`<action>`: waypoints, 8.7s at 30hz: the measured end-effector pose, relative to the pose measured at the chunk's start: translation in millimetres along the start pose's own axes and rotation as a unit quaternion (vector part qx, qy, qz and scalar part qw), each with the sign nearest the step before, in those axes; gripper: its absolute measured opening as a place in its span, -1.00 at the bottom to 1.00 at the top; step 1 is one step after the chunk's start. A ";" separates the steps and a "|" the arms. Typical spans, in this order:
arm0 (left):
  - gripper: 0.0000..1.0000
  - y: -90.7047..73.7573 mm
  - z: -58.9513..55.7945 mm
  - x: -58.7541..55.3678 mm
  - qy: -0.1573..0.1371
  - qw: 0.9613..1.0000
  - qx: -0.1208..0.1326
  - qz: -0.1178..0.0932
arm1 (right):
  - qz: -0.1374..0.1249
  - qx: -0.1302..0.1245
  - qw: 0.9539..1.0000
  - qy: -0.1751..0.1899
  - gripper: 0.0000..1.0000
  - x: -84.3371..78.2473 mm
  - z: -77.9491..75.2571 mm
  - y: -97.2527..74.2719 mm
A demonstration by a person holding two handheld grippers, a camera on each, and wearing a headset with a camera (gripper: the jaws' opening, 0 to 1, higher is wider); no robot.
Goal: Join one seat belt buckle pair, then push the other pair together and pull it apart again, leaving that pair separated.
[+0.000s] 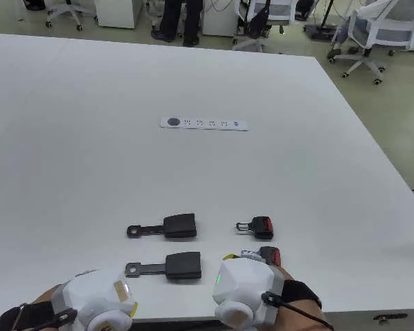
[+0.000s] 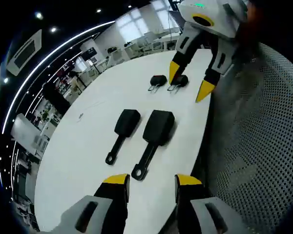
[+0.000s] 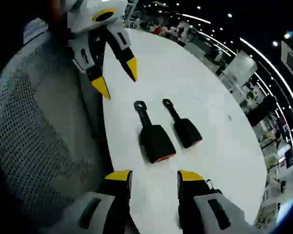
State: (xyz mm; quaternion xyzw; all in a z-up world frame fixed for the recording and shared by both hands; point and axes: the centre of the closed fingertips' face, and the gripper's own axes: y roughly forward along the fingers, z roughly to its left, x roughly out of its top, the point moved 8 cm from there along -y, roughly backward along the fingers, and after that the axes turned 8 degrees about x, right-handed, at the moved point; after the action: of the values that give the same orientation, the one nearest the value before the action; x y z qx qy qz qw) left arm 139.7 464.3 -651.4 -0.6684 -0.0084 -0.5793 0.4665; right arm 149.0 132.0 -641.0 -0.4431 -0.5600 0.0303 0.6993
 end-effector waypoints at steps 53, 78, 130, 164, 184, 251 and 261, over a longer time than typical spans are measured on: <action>0.99 -0.8 16.2 1.4 -0.025 0.998 0.066 -0.005 | 0.017 0.068 0.997 -0.017 0.98 -9.6 -36.1 1.0; 0.98 2.1 14.9 -4.9 -0.010 0.998 0.056 0.014 | 0.025 0.070 0.997 -0.009 0.87 -13.2 -35.0 6.6; 0.74 3.5 12.5 -18.8 0.041 0.996 0.042 0.068 | 0.047 0.070 0.996 -0.042 0.55 -24.2 -33.8 7.8; 0.45 19.4 4.1 -19.1 0.069 0.994 0.007 0.087 | 0.069 0.081 0.992 -0.067 0.26 -20.9 -43.1 15.5; 0.17 62.6 -0.9 6.4 0.136 0.984 -0.038 0.105 | 0.103 0.126 0.979 -0.120 -0.01 -16.5 -46.6 45.1; -0.34 114.4 -9.2 16.2 0.209 0.957 -0.131 0.153 | 0.211 0.243 0.922 -0.215 -0.33 -31.6 -59.5 75.1; -0.34 114.1 -9.7 16.0 0.206 0.957 -0.132 0.153 | 0.206 0.248 0.921 -0.219 -0.33 -26.7 -47.9 78.6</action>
State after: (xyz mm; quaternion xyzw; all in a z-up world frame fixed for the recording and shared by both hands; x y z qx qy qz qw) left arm 200.4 385.3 -710.0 -0.5838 0.2670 -0.6219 0.4486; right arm 213.6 137.1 -711.6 -0.3435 -0.5698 0.4084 0.6250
